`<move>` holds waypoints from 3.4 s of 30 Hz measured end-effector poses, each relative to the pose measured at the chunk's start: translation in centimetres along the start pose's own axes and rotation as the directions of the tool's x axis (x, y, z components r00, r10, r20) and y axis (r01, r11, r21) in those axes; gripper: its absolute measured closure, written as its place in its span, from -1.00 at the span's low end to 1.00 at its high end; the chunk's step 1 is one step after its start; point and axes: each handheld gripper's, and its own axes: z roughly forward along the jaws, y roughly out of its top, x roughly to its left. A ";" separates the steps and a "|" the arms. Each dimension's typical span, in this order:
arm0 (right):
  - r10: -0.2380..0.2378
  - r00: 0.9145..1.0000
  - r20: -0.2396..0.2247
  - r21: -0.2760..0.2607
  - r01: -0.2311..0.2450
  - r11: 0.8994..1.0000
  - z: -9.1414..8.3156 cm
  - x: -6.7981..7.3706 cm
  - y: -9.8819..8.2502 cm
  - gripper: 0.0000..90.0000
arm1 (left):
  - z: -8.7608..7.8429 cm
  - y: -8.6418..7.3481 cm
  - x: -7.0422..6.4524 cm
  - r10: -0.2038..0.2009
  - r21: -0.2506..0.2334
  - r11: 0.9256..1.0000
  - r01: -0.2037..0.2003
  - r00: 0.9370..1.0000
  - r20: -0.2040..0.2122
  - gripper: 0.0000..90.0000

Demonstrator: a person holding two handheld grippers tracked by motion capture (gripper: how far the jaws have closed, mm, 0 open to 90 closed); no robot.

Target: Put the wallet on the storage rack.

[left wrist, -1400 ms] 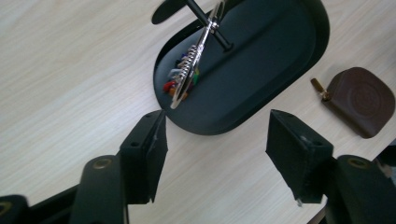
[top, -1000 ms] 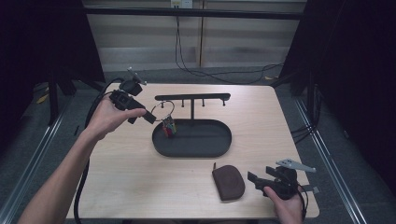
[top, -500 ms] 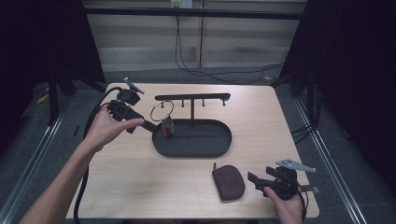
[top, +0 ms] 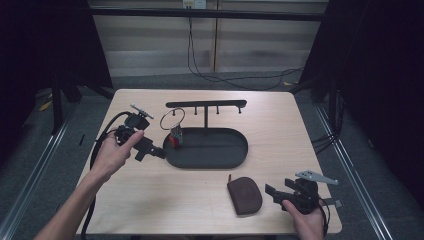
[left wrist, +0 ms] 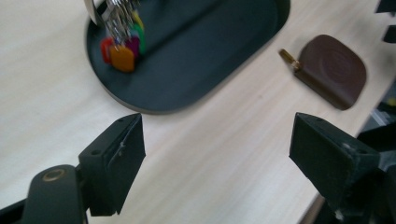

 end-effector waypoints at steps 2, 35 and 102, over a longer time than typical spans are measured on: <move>-0.002 1.000 0.000 0.001 0.002 1.000 0.0 0.1 0.0 -0.64 | 0.3 -0.6 0.1 0.025 -0.005 1.000 -0.025 1.000 0.001 -0.60; 0.037 0.999 -0.024 0.046 -0.036 0.998 0.2 0.5 0.3 -0.62 | 3.8 -12.2 -0.3 -0.065 -0.193 0.978 0.073 0.997 0.047 -0.62; 0.020 0.999 -0.036 0.669 0.009 0.744 9.1 6.3 4.7 -0.72 | 4.8 -15.0 -0.8 -0.003 -0.271 0.962 0.013 0.999 0.037 -0.60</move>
